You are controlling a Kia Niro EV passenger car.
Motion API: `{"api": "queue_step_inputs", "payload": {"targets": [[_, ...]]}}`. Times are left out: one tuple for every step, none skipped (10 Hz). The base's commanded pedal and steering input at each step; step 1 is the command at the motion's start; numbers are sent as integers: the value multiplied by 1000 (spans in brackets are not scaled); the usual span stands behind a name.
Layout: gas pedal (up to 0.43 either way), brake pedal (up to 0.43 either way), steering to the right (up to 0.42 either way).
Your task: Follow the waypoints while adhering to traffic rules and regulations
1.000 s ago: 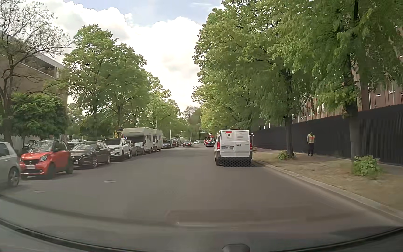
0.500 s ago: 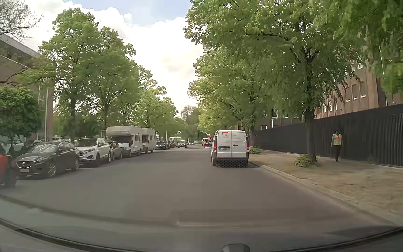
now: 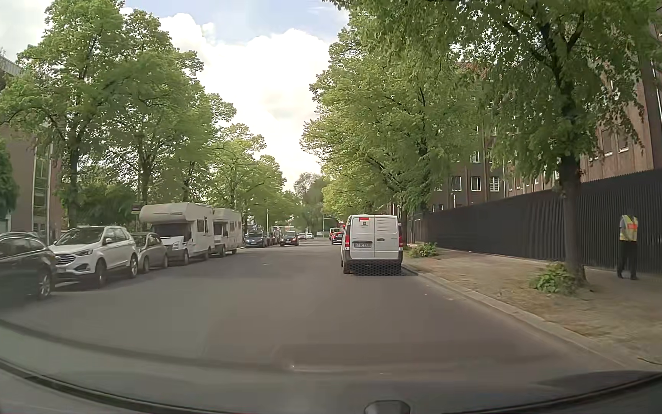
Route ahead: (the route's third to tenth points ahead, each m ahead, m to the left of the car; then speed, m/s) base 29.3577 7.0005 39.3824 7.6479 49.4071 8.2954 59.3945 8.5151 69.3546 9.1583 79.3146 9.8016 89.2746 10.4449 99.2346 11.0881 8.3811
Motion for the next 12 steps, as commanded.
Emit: {"api": "queue_step_inputs", "payload": {"targets": [[28, 18, -6], [28, 18, -6], [0, 18, -6], [0, 18, -6], [0, 18, -5], [0, 18, -5], [0, 18, -7], [0, 18, -9], [0, 18, -10], [0, 18, -9], [0, 18, -8], [0, 18, -7]]}}
